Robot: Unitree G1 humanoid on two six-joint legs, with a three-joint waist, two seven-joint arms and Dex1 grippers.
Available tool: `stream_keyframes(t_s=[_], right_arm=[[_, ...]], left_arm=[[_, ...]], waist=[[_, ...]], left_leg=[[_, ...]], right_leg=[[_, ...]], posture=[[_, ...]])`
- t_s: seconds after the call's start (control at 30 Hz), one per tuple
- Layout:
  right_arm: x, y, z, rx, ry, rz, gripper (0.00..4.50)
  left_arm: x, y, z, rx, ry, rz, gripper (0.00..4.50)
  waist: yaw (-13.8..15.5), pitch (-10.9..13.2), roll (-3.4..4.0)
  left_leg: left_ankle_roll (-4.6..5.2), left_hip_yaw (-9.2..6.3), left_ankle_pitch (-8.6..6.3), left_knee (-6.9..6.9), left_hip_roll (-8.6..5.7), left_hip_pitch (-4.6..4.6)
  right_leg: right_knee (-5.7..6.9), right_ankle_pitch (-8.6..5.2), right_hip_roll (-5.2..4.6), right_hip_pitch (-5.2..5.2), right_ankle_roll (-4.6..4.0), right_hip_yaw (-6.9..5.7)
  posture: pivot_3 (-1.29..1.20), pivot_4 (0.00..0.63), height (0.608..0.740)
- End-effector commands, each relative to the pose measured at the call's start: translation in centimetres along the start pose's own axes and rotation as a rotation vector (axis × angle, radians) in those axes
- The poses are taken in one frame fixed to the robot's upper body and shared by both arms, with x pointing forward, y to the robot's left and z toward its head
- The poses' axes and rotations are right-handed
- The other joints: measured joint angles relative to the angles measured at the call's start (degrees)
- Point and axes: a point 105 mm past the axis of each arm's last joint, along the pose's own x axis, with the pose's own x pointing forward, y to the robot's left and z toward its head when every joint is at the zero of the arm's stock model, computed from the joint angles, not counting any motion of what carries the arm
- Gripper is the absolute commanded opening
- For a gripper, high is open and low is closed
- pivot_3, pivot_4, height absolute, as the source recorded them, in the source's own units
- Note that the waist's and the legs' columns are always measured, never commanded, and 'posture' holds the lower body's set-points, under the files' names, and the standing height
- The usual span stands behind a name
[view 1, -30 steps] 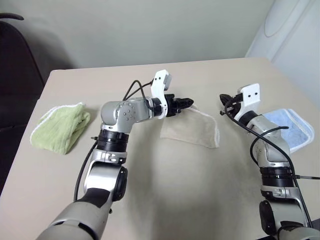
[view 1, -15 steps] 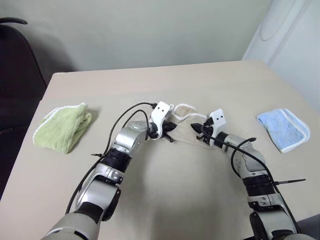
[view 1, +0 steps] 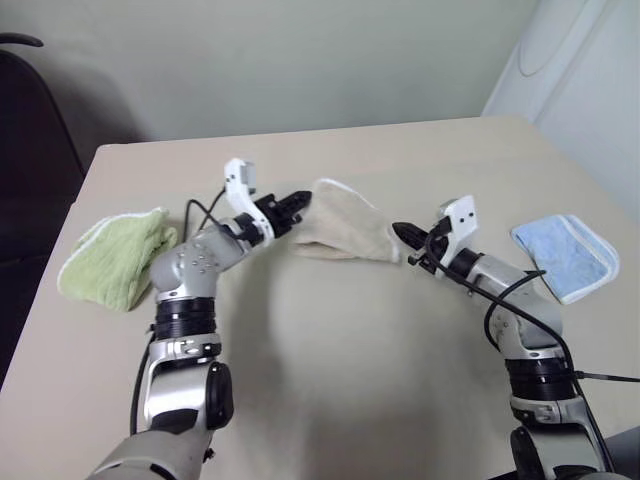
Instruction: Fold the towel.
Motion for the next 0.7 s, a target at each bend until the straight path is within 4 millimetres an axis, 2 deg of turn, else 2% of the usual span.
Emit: stream_keyframes(t_s=[0.03, 0.5, 0.53, 0.6, 0.63, 0.7], right_arm=[[-0.1, 0.3, 2.3, -0.031, -0.061, 0.012, 0.0], [0.0, 0.5, 2.5, -0.021, -0.051, 0.033, 0.0], [0.6, 0.8, 1.7, -0.015, -0.021, 0.038, 0.0], [1.4, 1.2, 0.6, -0.01, 0.015, 0.043, 0.0], [1.6, 1.3, 0.4, -0.01, 0.022, 0.041, 0.0], [1.7, 1.4, 0.3, -0.009, 0.022, 0.036, 0.0]], left_arm=[[0.0, -1.0, 0.5, 0.019, 0.003, -0.029, 0.01], [-0.1, -0.6, 0.2, 0.02, 0.024, -0.013, 0.01], [0.2, 0.9, -2.4, 0.151, 0.149, 0.068, 0.18], [0.0, 2.7, -5.8, 0.33, 0.316, 0.143, 0.54], [-0.1, 3.0, -6.6, 0.369, 0.349, 0.144, 0.88], [0.0, 3.1, -6.7, 0.383, 0.355, 0.135, 1.59]], waist=[[0.27, 0.0, 0.0], [0.31, 0.0, 0.0], [0.28, 0.0, 0.0], [0.07, -0.03, 0.05], [-0.01, -0.03, 0.05], [-0.04, 0.01, -0.03]], left_leg=[[0.05, -0.02, -0.03, 0.02, -0.01, -0.01], [0.12, -0.05, -0.05, 0.1, -0.02, -0.01], [0.12, -0.04, -0.05, 0.1, -0.02, -0.01], [0.13, -0.04, -0.05, 0.09, -0.01, 0.04], [0.13, -0.04, -0.06, 0.07, -0.02, 0.09], [0.15, -0.06, -0.06, 0.08, -0.02, 0.08]], right_leg=[[0.0, 0.0, -0.01, 0.0, 0.0, -0.01], [0.04, 0.04, 0.0, 0.0, 0.02, 0.0], [0.04, 0.04, 0.0, 0.0, 0.02, 0.0], [0.04, 0.04, 0.01, 0.0, 0.02, 0.02], [0.05, 0.04, 0.01, 0.01, 0.02, 0.05], [0.05, 0.04, 0.01, 0.0, 0.01, 0.02]], posture=[[0.0, 0.15, 0.735], [0.0, 0.15, 0.735], [0.0, 0.15, 0.735], [0.0, 0.15, 0.735], [0.0, 0.15, 0.735], [0.0, 0.15, 0.735]])
